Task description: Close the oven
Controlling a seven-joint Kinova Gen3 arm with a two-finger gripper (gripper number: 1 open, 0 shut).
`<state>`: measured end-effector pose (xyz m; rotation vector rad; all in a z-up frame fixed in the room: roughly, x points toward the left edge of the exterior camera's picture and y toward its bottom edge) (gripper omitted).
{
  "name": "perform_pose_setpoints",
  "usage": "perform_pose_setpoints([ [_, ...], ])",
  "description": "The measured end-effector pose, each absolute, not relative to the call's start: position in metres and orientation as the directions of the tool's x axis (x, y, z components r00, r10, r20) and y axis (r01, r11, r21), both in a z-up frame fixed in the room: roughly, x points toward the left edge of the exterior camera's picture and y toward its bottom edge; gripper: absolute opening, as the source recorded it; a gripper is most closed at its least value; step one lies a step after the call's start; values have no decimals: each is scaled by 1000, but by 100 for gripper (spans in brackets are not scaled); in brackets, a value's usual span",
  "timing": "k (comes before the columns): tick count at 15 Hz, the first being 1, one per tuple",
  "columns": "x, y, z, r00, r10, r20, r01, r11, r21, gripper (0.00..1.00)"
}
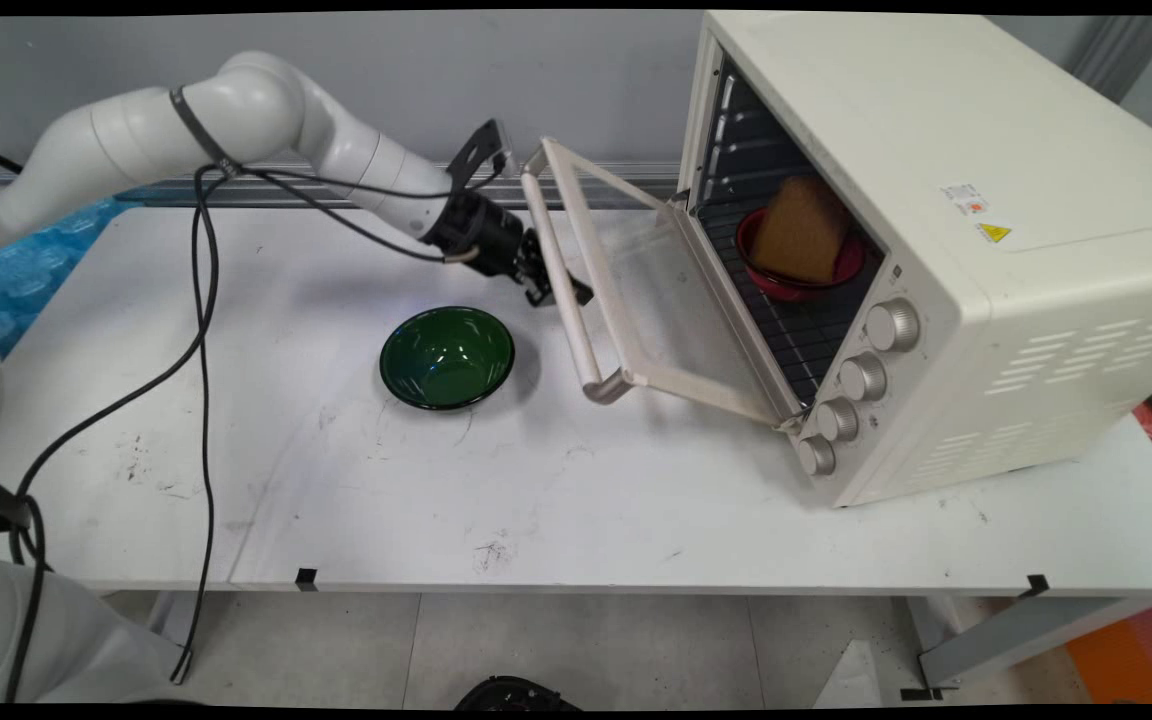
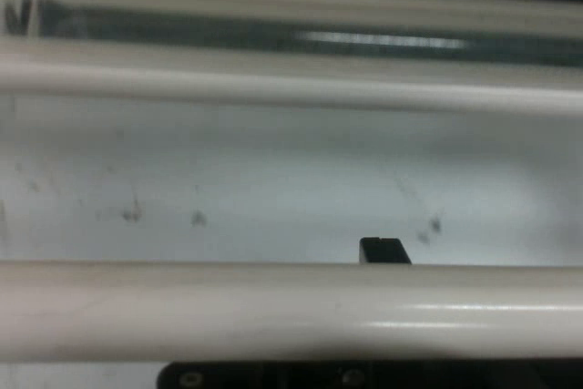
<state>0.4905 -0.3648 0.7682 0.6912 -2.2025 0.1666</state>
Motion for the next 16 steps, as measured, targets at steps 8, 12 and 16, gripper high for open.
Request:
perform_pose_setpoints([
  [8,472,-394,822,-463,-397,793,-543,834,101,0],
  [12,465,-404,846,-437,-388,812,-551,829,99,0],
  [16,463,-408,866,-424,-380,822,-553,828,97,0],
])
